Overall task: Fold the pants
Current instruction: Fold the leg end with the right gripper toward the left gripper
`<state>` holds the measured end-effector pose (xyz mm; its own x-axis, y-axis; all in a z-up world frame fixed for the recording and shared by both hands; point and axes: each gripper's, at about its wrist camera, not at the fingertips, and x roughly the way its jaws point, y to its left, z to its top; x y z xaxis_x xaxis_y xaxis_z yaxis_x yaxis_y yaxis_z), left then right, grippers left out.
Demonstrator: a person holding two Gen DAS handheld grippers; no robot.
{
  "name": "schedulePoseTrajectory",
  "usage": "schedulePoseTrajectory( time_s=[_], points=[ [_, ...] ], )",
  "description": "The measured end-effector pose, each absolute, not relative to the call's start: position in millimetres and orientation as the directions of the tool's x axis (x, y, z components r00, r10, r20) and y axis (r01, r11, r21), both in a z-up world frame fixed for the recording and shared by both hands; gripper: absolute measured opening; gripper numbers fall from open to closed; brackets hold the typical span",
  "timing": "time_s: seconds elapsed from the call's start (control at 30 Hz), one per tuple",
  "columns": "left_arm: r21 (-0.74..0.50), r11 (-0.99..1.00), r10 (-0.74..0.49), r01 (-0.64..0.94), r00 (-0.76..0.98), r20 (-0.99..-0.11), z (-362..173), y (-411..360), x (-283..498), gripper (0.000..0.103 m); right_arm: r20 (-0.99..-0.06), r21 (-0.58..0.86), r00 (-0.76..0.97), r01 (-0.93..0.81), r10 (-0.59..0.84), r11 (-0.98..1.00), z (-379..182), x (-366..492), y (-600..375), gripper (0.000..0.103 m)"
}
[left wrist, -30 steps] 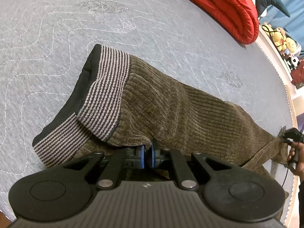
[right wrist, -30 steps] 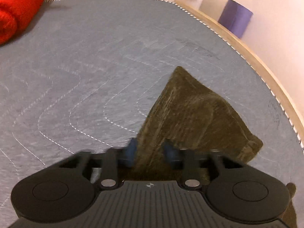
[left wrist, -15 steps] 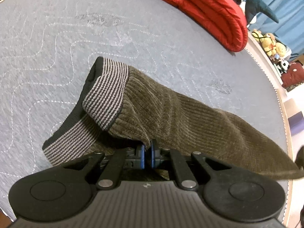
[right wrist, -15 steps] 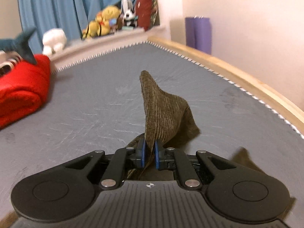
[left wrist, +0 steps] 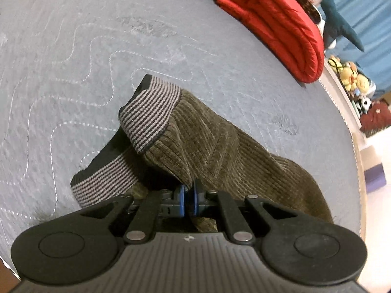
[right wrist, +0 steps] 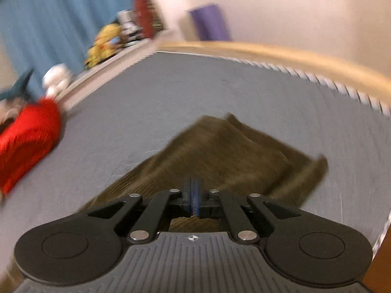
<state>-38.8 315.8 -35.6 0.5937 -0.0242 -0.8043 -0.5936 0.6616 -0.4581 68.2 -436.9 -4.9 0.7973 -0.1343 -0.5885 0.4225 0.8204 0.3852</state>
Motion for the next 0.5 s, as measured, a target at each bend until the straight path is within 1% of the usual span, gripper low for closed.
schedulePoseTrajectory(
  time_s=[0.07, 0.1, 0.13, 0.2, 0.23, 0.27, 0.4, 0.5],
  points=[
    [-0.477, 0.646, -0.040, -0.596, 0.598, -0.801, -37.2, 319.0, -39.7, 0.010, -0.573, 0.458, 0.808, 0.454, -0.137, 0.765, -7.4, 66.5, -455.2, 0.007],
    [-0.475, 0.647, -0.040, -0.596, 0.596, -0.802, -37.7, 319.5, -38.6, 0.012, -0.566, 0.476, 0.813, 0.460, -0.140, 0.749, -7.8, 67.8, -463.1, 0.014],
    [-0.471, 0.650, -0.038, -0.597, 0.593, -0.804, -38.4, 319.6, -37.7, 0.015, -0.563, 0.488, 0.814, 0.464, -0.139, 0.739, -9.2, 68.4, -470.3, 0.027],
    [-0.461, 0.653, -0.038, -0.600, 0.583, -0.812, -41.4, 318.7, -35.7, 0.022, -0.585, 0.507, 0.801, 0.483, -0.126, 0.714, -16.4, 74.0, -480.9, 0.041],
    [-0.457, 0.655, -0.042, -0.602, 0.575, -0.817, -43.5, 318.1, -34.5, 0.028, -0.605, 0.520, 0.789, 0.492, -0.106, 0.698, -22.4, 77.7, -482.8, 0.042],
    [-0.453, 0.657, -0.049, -0.602, 0.566, -0.823, -45.6, 316.5, -33.0, 0.032, -0.627, 0.530, 0.774, 0.502, -0.083, 0.684, -29.1, 79.5, -486.9, 0.042],
    [-0.437, 0.668, -0.047, -0.602, 0.552, -0.832, -49.6, 311.6, -27.0, 0.033, -0.691, 0.538, 0.723, 0.538, -0.027, 0.649, -49.7, 94.2, -492.5, 0.042],
    [-0.425, 0.670, -0.033, -0.609, 0.547, -0.837, -51.6, 310.6, -22.1, 0.033, -0.720, 0.510, 0.693, 0.565, -0.037, 0.648, -58.6, 104.3, -493.8, 0.042]
  ],
)
